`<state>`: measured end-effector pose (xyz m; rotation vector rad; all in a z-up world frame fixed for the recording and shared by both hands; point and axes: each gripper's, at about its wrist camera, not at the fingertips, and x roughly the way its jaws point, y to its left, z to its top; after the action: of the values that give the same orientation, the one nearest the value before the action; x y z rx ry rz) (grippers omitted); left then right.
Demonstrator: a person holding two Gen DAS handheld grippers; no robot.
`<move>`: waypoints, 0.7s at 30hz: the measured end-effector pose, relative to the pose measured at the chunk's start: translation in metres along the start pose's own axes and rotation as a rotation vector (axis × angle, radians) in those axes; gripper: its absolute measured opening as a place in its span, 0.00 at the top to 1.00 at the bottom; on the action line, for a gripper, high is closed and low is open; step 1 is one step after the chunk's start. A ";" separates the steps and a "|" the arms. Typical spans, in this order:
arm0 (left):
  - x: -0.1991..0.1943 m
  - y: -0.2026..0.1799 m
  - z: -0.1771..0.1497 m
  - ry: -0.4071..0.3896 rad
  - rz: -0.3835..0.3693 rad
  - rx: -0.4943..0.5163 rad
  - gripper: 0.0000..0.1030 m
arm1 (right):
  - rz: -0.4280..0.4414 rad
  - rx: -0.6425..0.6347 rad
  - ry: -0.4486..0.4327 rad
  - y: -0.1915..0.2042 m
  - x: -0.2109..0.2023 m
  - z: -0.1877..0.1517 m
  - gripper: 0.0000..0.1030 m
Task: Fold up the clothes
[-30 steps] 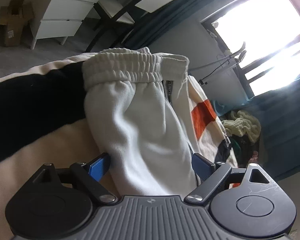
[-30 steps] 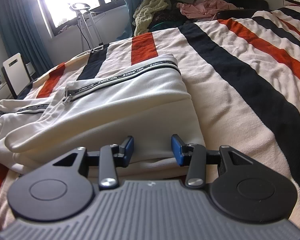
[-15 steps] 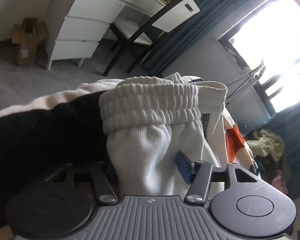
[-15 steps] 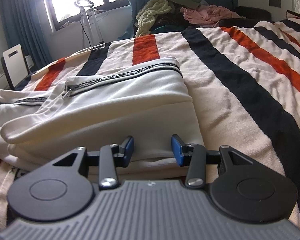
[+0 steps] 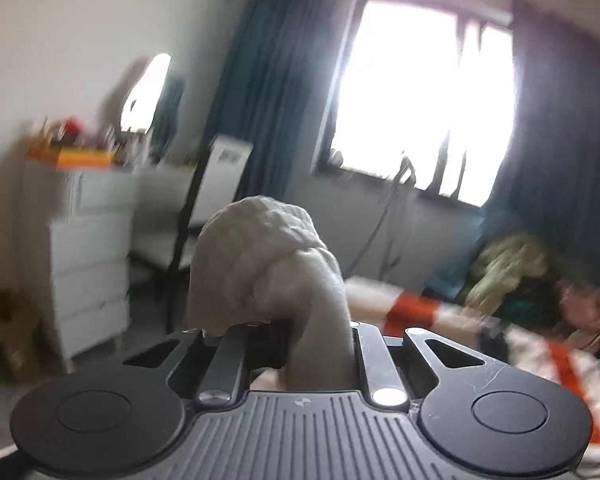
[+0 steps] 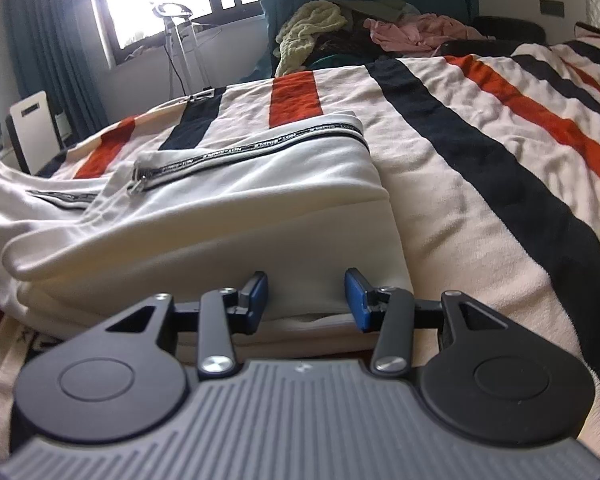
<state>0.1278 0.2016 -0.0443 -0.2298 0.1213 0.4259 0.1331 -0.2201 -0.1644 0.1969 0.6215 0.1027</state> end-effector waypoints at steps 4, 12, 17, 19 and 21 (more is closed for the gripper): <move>-0.044 -0.059 0.021 -0.119 -0.084 -0.006 0.85 | 0.010 0.036 -0.002 -0.004 -0.004 0.003 0.57; -0.110 -0.209 0.027 -0.182 -0.261 0.044 0.85 | 0.003 0.209 -0.075 -0.031 -0.031 0.015 0.55; -0.141 -0.304 -0.042 -0.162 -0.375 0.164 0.85 | -0.036 0.387 -0.077 -0.063 -0.039 0.014 0.55; -0.152 -0.338 -0.079 -0.140 -0.424 0.241 0.85 | -0.099 0.460 -0.090 -0.079 -0.042 0.012 0.55; -0.164 -0.361 -0.123 -0.102 -0.472 0.346 0.85 | -0.165 0.573 -0.098 -0.101 -0.046 0.007 0.55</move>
<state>0.1233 -0.2134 -0.0662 0.1062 0.0361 -0.0565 0.1041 -0.3267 -0.1545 0.6980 0.5551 -0.2477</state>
